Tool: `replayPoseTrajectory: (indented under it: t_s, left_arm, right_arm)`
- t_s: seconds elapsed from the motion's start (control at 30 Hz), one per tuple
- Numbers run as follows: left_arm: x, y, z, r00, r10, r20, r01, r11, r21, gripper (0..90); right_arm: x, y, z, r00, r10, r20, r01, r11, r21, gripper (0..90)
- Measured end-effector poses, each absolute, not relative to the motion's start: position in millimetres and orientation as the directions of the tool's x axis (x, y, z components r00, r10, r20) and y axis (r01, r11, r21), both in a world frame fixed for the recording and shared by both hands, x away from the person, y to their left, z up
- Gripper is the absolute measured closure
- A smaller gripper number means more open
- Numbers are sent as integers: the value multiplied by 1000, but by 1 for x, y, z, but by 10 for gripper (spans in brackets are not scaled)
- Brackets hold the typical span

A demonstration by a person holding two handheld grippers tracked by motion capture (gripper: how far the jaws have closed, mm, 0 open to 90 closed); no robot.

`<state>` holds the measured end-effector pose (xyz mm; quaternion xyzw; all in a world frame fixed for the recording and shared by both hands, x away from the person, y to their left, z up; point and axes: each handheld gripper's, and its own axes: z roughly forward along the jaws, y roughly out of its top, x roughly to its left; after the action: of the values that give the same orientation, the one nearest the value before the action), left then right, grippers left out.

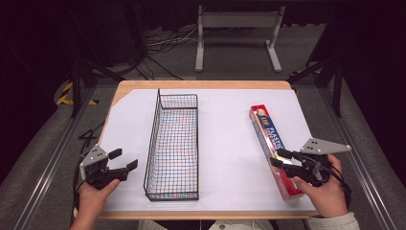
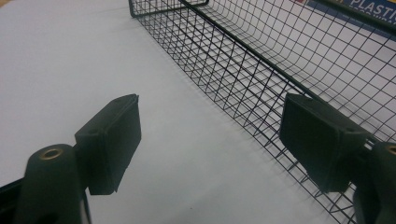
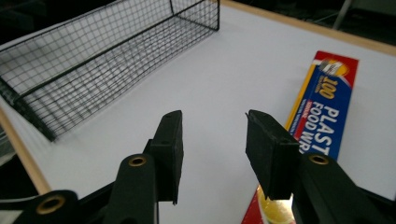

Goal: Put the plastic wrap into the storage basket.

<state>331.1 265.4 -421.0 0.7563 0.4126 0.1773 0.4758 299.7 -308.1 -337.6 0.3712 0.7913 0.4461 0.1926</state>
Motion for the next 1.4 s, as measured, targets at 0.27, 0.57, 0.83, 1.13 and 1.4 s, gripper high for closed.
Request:
replayPoseTrajectory:
  t_s: [0.27,0.57,0.83,1.13,1.4]
  left_arm:
    - [331,265,-421,595,794,-124,453,-204,868,215]
    - [330,265,-421,592,797,-123,453,-202,868,215]
    - [331,266,-421,592,797,-122,450,-201,870,214]
    - [330,265,-421,594,795,-123,452,-205,868,214]
    - [331,266,-421,594,795,-121,450,-204,870,214]
  right_arm:
    - [304,-319,-344,-579,813,63,432,240,870,457]
    - [325,-314,-327,-422,903,86,543,176,821,326]
    - [344,-313,-325,-390,917,88,577,169,799,353]
    - [363,-306,-327,-380,921,87,613,181,769,325]
    - [377,-299,-338,-370,927,60,667,220,712,296]
